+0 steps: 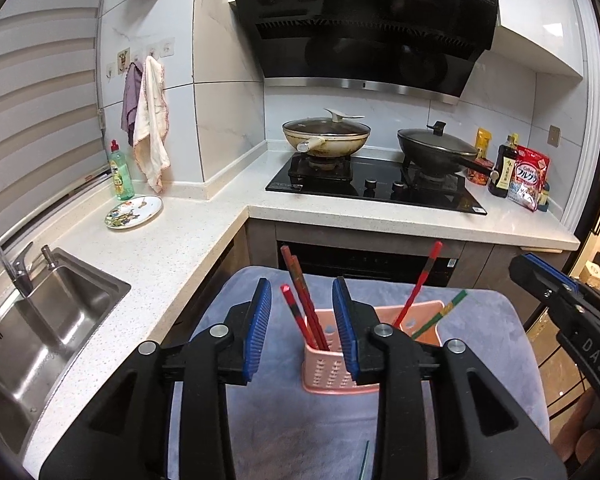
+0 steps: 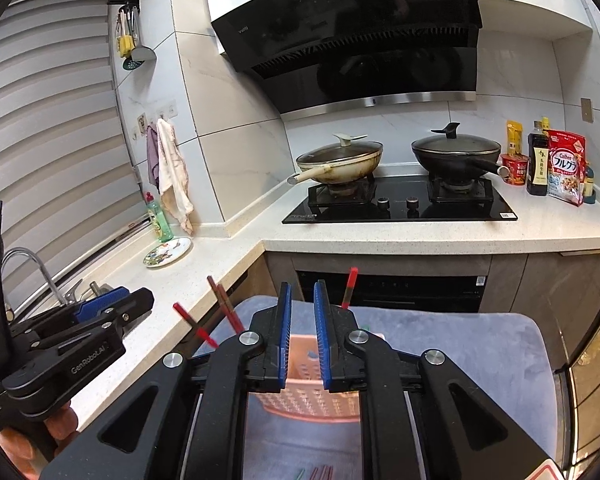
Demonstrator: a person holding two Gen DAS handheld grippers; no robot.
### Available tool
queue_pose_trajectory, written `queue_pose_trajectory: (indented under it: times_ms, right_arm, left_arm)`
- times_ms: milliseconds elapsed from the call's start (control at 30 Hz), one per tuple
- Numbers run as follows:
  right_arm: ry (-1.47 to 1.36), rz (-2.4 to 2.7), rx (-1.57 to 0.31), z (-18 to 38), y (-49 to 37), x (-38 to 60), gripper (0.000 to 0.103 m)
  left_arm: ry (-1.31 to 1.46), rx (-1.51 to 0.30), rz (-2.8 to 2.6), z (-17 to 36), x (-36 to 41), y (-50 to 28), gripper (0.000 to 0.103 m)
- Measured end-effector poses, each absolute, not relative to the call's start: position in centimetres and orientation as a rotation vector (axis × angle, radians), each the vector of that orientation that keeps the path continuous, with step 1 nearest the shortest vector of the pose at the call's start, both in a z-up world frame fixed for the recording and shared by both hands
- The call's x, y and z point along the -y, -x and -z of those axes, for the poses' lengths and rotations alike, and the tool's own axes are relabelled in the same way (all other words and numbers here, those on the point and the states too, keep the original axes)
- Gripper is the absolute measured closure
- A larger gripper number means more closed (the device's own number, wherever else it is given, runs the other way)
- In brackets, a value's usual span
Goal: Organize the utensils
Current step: 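Lower both chopsticks into the pink caddy and open both tools to release them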
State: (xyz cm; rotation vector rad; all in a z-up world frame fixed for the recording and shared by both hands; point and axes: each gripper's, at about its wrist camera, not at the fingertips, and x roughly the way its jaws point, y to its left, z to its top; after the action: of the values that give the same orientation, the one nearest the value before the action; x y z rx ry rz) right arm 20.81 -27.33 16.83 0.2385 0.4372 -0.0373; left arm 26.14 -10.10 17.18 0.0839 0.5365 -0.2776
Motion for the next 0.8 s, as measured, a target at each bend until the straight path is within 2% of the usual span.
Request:
queue_pose_trajectory:
  times_ms: [400, 800]
  right_arm:
    - [-0.147, 0.014, -0.514, -14.3, -13.6, 23.8, 0.09]
    - [-0.186, 0.008, -0.709, -5.2, -6.5, 21.9, 0.09]
  left_arm:
    - [-0.097, -0.55, 0.267, -16.0, 8.2, -20.4, 0.073]
    - [-0.124, -0.641, 0.27, -9.6, 5.8, -14.8, 0.073]
